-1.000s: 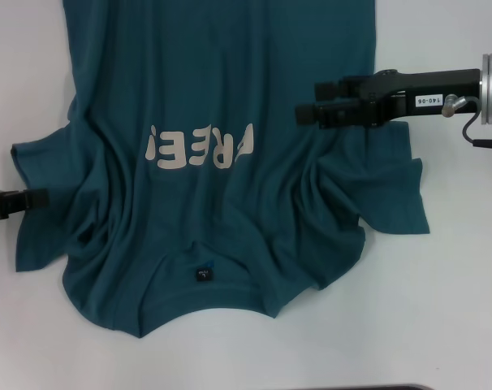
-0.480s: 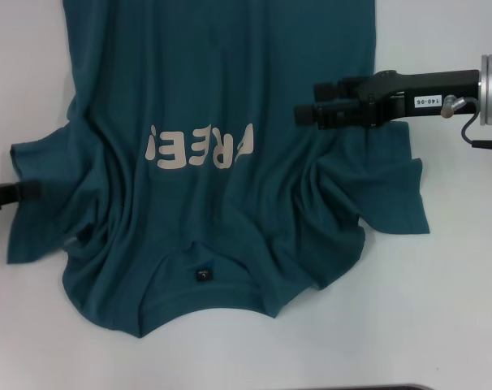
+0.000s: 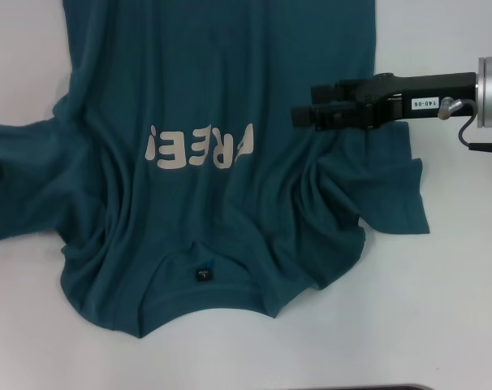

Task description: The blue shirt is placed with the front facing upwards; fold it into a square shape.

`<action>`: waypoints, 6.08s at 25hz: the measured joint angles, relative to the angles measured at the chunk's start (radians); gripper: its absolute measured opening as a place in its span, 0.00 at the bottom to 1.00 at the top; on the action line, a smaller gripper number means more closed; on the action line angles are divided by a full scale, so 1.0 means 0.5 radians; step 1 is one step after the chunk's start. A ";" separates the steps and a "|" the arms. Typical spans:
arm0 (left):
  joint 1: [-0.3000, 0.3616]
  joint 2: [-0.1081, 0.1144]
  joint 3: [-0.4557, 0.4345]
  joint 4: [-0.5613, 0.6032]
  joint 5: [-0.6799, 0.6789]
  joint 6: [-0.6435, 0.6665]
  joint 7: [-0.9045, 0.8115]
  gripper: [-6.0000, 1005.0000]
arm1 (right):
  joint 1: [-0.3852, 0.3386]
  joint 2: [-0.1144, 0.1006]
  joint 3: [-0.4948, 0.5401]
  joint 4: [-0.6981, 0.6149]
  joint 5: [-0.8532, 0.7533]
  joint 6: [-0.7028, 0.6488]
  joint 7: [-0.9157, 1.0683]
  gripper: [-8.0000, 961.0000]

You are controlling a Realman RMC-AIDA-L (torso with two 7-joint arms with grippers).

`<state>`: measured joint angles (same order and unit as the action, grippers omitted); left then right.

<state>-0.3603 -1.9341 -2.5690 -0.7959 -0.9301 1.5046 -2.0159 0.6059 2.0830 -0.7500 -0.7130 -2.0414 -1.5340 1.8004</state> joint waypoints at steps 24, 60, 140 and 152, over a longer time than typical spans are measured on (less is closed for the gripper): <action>-0.055 0.057 -0.087 -0.434 0.210 -0.005 -0.206 0.01 | 0.012 0.003 -0.001 0.032 0.033 0.012 0.016 0.89; -0.292 -0.152 -0.144 -0.400 0.221 0.351 -0.391 0.01 | 0.015 0.003 -0.010 0.080 0.033 0.006 0.010 0.89; -0.467 -0.317 0.177 0.081 0.303 -0.237 -0.294 0.90 | -0.002 -0.017 0.000 0.067 0.045 -0.035 0.019 0.89; -0.582 -0.375 0.204 0.045 0.298 -0.206 -0.286 0.90 | -0.027 -0.018 0.000 0.061 0.045 -0.049 0.019 0.89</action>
<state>-0.6515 -2.1216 -2.4669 -0.7734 -0.7812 1.4018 -2.1589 0.5922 2.0738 -0.7500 -0.6824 -2.0187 -1.5584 1.8100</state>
